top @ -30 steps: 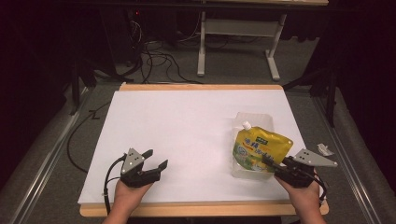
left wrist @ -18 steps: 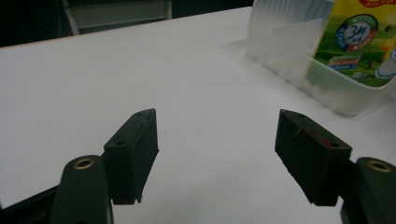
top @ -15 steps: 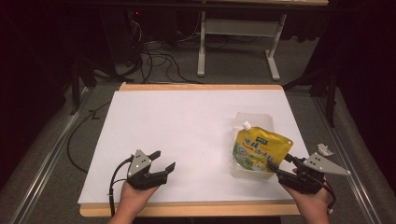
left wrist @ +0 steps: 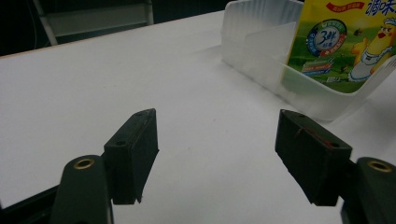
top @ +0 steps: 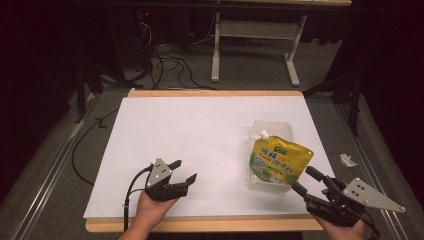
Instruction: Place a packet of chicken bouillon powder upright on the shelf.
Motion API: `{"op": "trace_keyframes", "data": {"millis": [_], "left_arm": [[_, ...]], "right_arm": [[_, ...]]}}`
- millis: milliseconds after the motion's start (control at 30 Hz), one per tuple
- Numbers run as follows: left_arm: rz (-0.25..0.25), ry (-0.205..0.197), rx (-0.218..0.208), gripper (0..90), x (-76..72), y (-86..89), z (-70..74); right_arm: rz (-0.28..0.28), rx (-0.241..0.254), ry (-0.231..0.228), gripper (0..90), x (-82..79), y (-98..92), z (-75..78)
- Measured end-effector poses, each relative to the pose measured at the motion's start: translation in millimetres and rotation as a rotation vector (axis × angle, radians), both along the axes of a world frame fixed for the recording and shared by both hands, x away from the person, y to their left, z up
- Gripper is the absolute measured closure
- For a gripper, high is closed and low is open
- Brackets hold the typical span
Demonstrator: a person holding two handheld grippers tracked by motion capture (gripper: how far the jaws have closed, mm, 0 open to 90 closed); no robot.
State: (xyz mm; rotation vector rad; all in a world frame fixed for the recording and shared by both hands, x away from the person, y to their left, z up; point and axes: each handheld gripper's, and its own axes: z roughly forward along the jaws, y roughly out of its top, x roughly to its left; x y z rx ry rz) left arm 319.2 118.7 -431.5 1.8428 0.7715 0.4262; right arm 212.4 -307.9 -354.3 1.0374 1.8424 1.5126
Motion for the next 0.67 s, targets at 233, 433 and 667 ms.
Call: {"op": "trace_keyframes", "data": {"millis": [233, 433, 667], "left_arm": [[0.019, 0.001, 0.003, 30.4, -2.4, 7.0, -0.9], [0.066, -0.002, -0.001, 30.4, -8.2, 23.9, -0.5], [0.113, 0.005, 0.001, 30.5, -13.9, 40.0, -1.6]], "right_arm": [[0.103, -0.057, 0.047, 28.1, 23.3, 45.2, -15.9], [0.146, -0.126, 0.119, 27.9, 48.9, 71.5, -43.4], [0.163, -0.117, 0.112, 27.8, 52.6, 67.8, -46.5]]}}
